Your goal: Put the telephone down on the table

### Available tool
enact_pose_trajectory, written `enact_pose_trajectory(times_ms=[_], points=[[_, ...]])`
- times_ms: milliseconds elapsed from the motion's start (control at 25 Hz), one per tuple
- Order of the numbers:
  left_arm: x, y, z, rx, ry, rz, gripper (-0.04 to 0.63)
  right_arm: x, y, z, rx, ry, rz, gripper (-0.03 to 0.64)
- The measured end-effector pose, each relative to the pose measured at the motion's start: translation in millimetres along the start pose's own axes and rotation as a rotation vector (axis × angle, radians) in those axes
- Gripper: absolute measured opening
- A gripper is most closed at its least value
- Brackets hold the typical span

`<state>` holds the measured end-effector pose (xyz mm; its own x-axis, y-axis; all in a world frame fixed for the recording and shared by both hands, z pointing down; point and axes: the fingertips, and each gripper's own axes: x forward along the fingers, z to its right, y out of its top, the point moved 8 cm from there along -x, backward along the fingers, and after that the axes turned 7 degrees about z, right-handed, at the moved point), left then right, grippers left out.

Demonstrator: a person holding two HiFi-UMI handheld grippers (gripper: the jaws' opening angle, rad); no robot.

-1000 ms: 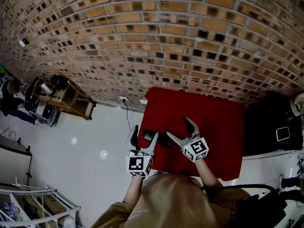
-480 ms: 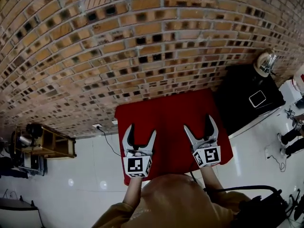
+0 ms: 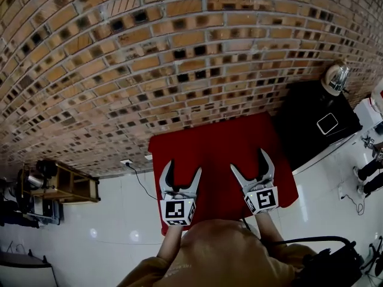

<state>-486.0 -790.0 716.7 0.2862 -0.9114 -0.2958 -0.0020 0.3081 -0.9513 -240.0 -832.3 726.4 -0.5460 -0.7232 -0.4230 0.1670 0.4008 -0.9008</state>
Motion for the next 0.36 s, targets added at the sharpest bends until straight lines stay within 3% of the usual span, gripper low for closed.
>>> enact_pose_trajectory(times_ms=[80,200,360], points=[[-4,-2,-2,0.008,0.006,-0.008,0.367,2,-3,-14,-0.037,0.054,-0.088,0.426],[-8,-5,-6,0.014,0.002,-0.011,0.367,4,-10,-30,0.012,0.086,-0.25,0.426],[-7,-12,-9,0.0,0.007,-0.025,0.367,11,-23,-29,0.037,0.113,-0.164,0.426]])
